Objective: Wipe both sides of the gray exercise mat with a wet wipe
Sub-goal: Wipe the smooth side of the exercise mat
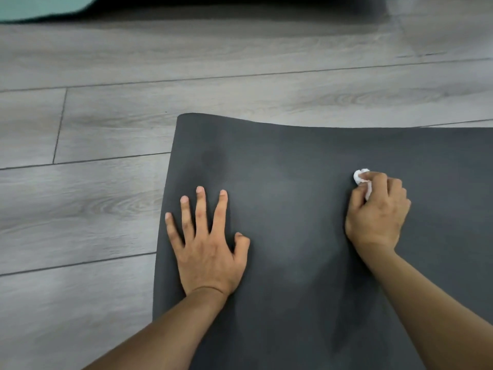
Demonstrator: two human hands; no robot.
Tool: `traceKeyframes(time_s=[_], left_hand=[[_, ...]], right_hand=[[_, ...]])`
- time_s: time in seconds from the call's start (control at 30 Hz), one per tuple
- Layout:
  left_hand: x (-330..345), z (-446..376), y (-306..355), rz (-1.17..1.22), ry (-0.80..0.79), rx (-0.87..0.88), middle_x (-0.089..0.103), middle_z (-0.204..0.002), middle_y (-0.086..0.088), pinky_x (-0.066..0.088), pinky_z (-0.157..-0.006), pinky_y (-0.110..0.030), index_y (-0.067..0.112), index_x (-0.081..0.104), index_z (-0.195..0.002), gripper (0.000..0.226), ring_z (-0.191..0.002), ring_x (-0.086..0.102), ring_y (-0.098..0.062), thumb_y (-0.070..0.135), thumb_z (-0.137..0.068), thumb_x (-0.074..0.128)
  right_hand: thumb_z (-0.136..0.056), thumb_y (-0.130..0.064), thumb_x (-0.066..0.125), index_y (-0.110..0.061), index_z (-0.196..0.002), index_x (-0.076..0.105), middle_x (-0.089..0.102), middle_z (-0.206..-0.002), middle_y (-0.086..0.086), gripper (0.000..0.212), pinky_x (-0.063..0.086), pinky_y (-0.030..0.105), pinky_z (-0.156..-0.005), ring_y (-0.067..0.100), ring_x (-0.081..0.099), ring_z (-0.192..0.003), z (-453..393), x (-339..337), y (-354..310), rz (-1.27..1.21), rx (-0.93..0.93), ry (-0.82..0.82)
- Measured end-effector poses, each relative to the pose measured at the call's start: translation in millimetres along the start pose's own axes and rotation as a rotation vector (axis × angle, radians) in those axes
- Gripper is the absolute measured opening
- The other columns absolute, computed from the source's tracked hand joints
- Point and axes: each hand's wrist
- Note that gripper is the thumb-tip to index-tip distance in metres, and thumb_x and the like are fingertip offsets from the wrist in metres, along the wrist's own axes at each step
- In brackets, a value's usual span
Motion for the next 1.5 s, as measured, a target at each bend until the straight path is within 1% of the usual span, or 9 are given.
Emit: traceKeyframes(time_s=[0.2, 0.37, 0.53, 0.83, 1.03, 1.17, 1.37, 1.43, 1.5], left_hand=[[1, 1, 0, 0.012, 0.009, 0.009, 0.022, -0.169, -0.006, 0.007, -0.125, -0.061, 0.029, 0.035, -0.158, 0.077, -0.156, 0.014, -0.034, 0.047, -0.083, 0.039], [-20, 17, -16, 0.173, -0.017, 0.055, 0.038, -0.159, -0.005, 0.012, -0.127, -0.052, 0.021, 0.051, -0.138, 0.060, -0.154, 0.022, -0.028, 0.045, -0.083, 0.042], [-21, 81, -45, -0.108, -0.065, 0.168, 0.016, -0.170, -0.005, 0.017, -0.126, -0.051, 0.023, 0.027, -0.161, 0.073, -0.158, 0.012, -0.028, 0.046, -0.093, 0.039], [-7, 78, -42, -0.076, -0.003, 0.141, 0.022, -0.169, -0.006, 0.015, -0.126, -0.052, 0.022, 0.030, -0.161, 0.078, -0.157, 0.015, -0.030, 0.045, -0.087, 0.039], [-2, 76, -46, -0.117, -0.041, 0.159, 0.026, -0.167, -0.014, 0.015, -0.125, -0.056, 0.013, 0.031, -0.159, 0.077, -0.157, 0.012, -0.033, 0.051, -0.092, 0.032], [-3, 74, -45, -0.078, -0.013, 0.144, 0.024, -0.168, -0.009, 0.013, -0.126, -0.053, 0.019, 0.031, -0.160, 0.076, -0.157, 0.014, -0.031, 0.048, -0.090, 0.036], [-6, 73, -43, -0.065, 0.006, 0.133, 0.022, -0.169, -0.008, 0.013, -0.126, -0.052, 0.021, 0.030, -0.160, 0.078, -0.156, 0.016, -0.031, 0.045, -0.087, 0.040], [-6, 74, -44, -0.070, 0.005, 0.130, 0.023, -0.168, -0.008, 0.014, -0.126, -0.053, 0.021, 0.030, -0.160, 0.078, -0.156, 0.017, -0.031, 0.045, -0.087, 0.041], [-6, 74, -44, -0.065, 0.015, 0.133, 0.024, -0.168, -0.008, 0.014, -0.126, -0.052, 0.021, 0.032, -0.160, 0.077, -0.156, 0.017, -0.031, 0.045, -0.087, 0.041]], right_hand=[[-0.086, -0.017, 0.047, -0.017, -0.103, 0.055, 0.053, -0.097, 0.011, 0.019, 0.035, 0.043, -0.077, 0.032, 0.045, -0.085, -2, 0, 1, -0.039, 0.012, -0.022], [-0.085, -0.018, 0.046, -0.016, -0.102, 0.054, 0.052, -0.096, 0.013, 0.019, 0.034, 0.044, -0.077, 0.032, 0.045, -0.085, 1, -2, -1, -0.031, 0.014, -0.010], [-0.086, -0.023, 0.043, -0.016, -0.104, 0.054, 0.053, -0.103, 0.013, 0.022, 0.034, 0.045, -0.083, 0.033, 0.046, -0.091, -3, -5, 2, -0.042, 0.024, -0.073], [-0.084, -0.015, 0.046, -0.013, -0.100, 0.064, 0.056, -0.100, 0.016, 0.024, 0.035, 0.040, -0.080, 0.036, 0.050, -0.091, 12, -4, -36, -0.109, 0.118, -0.020], [-0.083, -0.018, 0.057, -0.022, -0.101, 0.068, 0.060, -0.098, 0.003, 0.022, 0.035, 0.036, -0.077, 0.025, 0.057, -0.088, 101, 11, -228, -0.280, -0.471, -0.517], [-0.074, -0.014, 0.066, -0.023, -0.089, 0.069, 0.058, -0.085, 0.002, 0.018, 0.029, 0.035, -0.067, 0.027, 0.056, -0.077, 81, 5, -179, -0.263, -0.614, -0.409], [-0.087, -0.013, 0.052, -0.021, -0.105, 0.071, 0.058, -0.097, 0.016, 0.027, 0.042, 0.045, -0.085, 0.041, 0.055, -0.088, 5, -50, -8, 0.079, 0.016, -0.259], [-0.087, -0.011, 0.050, -0.019, -0.105, 0.072, 0.058, -0.099, 0.017, 0.029, 0.043, 0.043, -0.086, 0.042, 0.056, -0.089, 11, -43, -25, 0.056, 0.167, -0.190], [-0.083, -0.009, 0.052, -0.018, -0.100, 0.073, 0.060, -0.096, 0.015, 0.029, 0.045, 0.040, -0.079, 0.040, 0.059, -0.088, 38, -27, -84, -0.051, 0.077, -0.243]])
Point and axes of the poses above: each hand's wrist, its own z-axis away from the middle knuckle, its own x-axis out of the palm, y = z × x
